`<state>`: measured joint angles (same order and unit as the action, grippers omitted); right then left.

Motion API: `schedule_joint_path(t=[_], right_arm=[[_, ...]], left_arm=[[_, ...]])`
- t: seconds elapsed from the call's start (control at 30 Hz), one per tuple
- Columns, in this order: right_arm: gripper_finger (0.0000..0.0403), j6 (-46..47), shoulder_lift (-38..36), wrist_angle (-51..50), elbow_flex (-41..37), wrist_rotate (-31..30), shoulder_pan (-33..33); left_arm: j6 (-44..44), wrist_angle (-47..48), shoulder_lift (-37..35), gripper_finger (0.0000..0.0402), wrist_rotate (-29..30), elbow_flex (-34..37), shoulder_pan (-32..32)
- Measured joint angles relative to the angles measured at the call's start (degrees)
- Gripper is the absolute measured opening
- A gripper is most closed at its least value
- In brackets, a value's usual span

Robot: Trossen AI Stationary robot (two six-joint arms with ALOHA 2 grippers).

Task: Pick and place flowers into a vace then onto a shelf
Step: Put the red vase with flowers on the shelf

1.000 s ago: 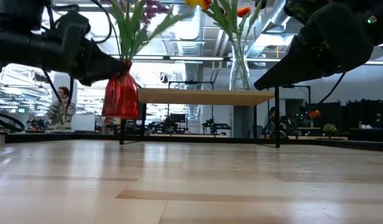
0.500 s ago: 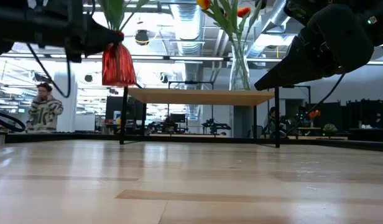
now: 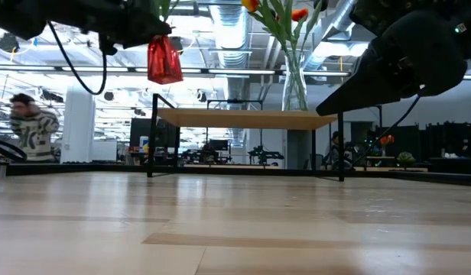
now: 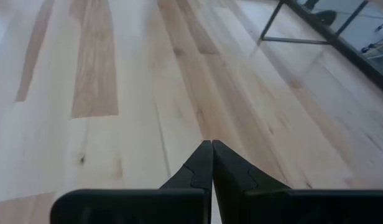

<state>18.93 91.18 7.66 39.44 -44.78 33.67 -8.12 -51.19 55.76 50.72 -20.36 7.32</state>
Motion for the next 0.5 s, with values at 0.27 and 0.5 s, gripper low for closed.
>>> schedule_joint_path(t=[0.27, 0.5], right_arm=[[0.0000, -0.31, 0.00, -0.88, 0.00, 2.89, -0.01], [0.0000, -1.42, 0.00, -0.83, 0.00, 5.06, 0.00]], left_arm=[[1.75, 5.58, 2.21, 0.0141, -3.35, -5.31, -6.87], [2.62, 5.23, 7.15, 0.0141, -4.59, -8.71, -13.09]])
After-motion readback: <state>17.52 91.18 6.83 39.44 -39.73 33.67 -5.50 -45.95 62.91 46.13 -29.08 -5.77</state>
